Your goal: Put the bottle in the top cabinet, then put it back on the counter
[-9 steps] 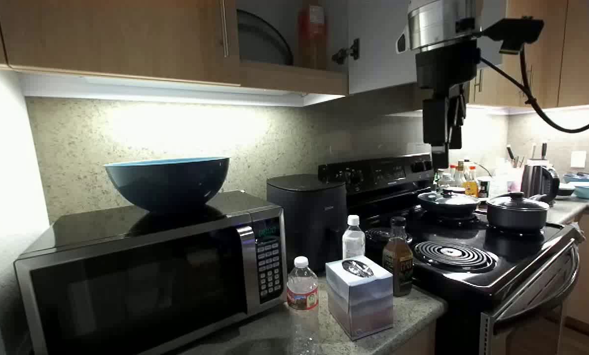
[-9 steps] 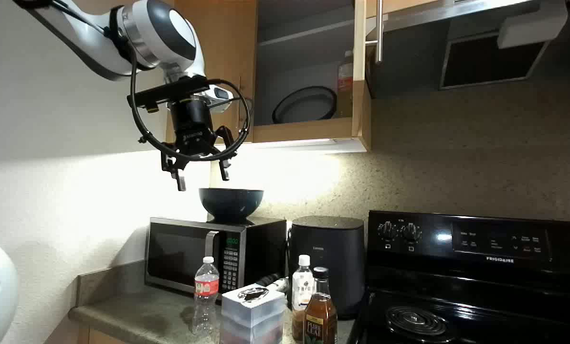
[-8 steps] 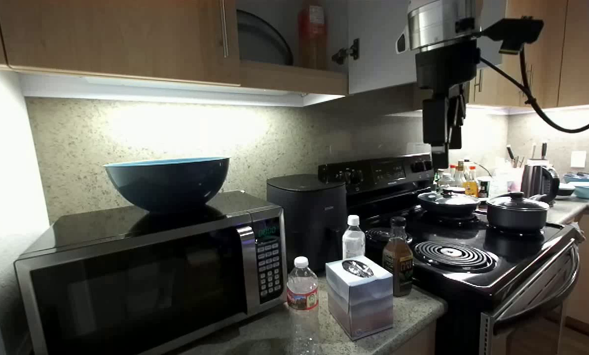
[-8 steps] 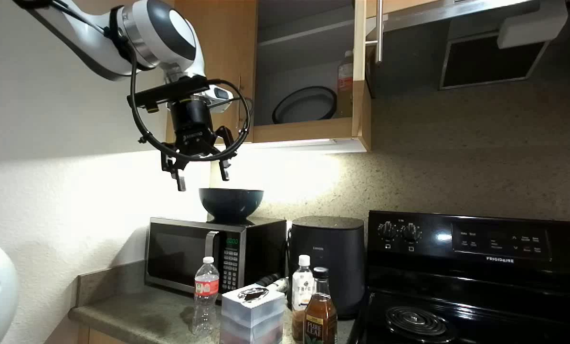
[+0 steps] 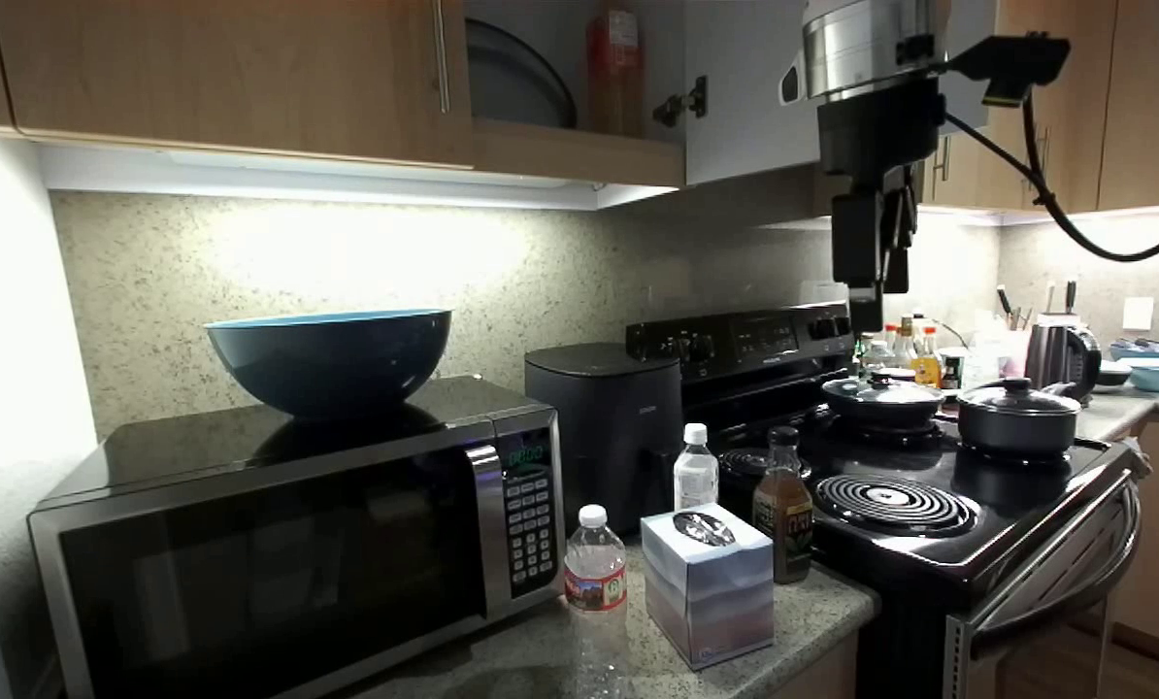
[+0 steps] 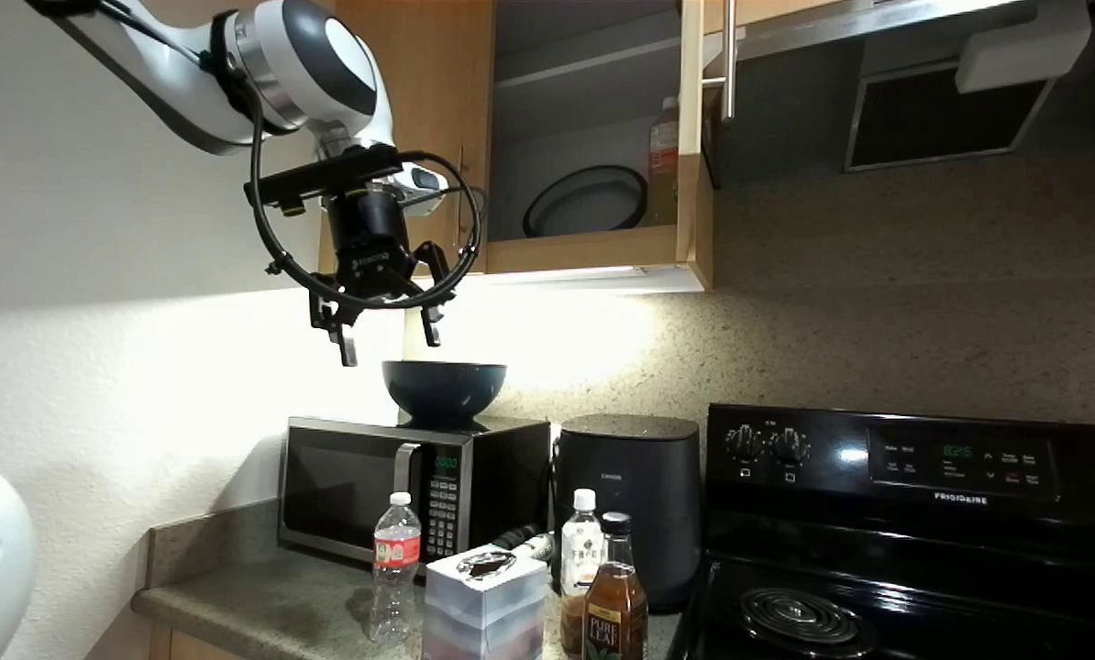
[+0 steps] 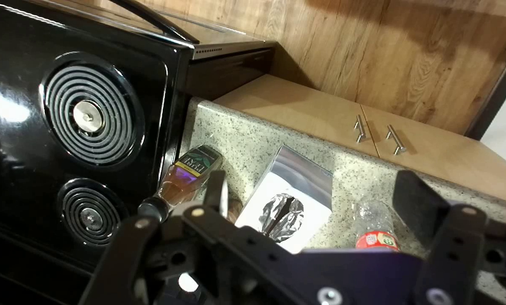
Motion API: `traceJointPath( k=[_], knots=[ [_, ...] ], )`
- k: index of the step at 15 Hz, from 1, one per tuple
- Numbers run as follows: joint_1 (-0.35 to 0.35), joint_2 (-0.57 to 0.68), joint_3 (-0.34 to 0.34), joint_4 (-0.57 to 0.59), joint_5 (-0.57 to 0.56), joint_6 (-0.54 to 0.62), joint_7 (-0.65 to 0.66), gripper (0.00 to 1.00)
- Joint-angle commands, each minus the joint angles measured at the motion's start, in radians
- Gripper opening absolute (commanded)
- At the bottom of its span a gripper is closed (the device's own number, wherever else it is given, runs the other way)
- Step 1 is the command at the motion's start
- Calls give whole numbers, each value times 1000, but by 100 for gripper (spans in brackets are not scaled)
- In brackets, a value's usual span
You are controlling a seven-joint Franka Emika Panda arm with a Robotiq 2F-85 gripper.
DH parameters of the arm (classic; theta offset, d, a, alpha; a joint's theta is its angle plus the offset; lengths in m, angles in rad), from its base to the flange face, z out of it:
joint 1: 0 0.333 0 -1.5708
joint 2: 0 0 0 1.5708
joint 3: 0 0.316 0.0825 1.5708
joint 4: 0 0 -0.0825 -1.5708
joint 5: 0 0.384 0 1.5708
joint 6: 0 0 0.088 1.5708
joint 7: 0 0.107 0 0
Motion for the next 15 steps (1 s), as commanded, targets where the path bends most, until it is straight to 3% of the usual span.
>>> traceJointPath(
  k=[1, 10, 15],
  knots=[
    [28, 20, -17, 8, -8, 4, -2, 100],
    [99, 229, -23, 63, 20, 224, -48, 100],
    [93, 252, -14, 70, 4, 217, -12, 100]
  ],
)
